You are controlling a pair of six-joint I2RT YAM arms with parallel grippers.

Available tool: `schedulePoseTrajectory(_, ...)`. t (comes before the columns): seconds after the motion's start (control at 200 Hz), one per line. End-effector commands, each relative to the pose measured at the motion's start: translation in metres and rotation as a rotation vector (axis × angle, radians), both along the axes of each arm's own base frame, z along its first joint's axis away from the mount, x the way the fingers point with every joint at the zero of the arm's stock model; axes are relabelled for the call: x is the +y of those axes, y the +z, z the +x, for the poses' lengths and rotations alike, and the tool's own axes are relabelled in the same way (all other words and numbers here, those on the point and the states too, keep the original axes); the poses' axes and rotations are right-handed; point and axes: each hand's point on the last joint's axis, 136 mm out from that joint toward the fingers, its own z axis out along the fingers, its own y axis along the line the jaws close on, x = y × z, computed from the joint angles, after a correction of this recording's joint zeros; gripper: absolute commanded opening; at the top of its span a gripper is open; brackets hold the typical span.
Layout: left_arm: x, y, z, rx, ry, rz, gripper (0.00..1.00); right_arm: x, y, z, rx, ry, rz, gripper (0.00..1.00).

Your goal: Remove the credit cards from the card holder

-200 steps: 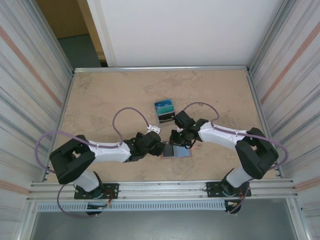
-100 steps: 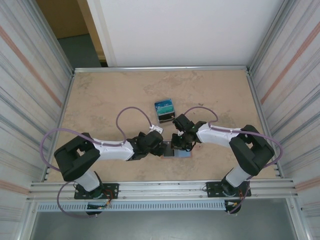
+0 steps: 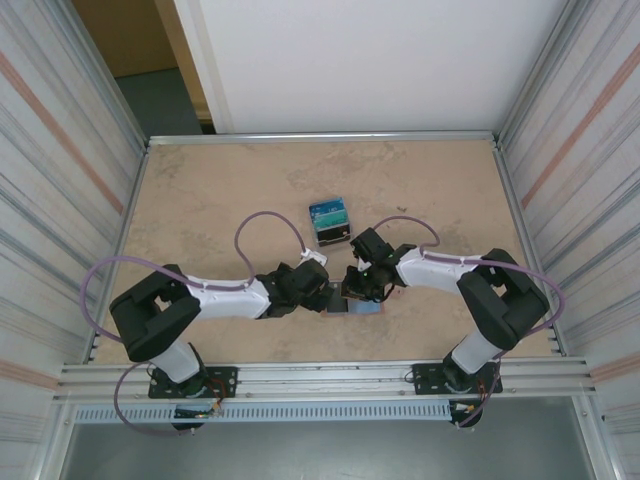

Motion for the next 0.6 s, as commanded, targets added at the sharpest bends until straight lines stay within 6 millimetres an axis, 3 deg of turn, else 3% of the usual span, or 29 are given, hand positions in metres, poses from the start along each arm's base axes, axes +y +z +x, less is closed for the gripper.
schedulePoseTrajectory(0.0, 0.012, -0.01, -0.002, 0.021, 0.015, 0.078, 0.99, -0.004, -0.007, -0.007, 0.04, -0.032, 0.025, 0.17)
schedulePoseTrajectory(0.271, 0.013, -0.013, -0.004, 0.033, 0.013, 0.105, 0.99, 0.016, 0.02, 0.001, -0.004, -0.032, 0.319, 0.15)
schedulePoseTrajectory(0.591, 0.01, -0.015, -0.006, 0.033, 0.007, 0.121, 0.99, 0.016, 0.034, 0.006, -0.034, -0.032, 0.416, 0.08)
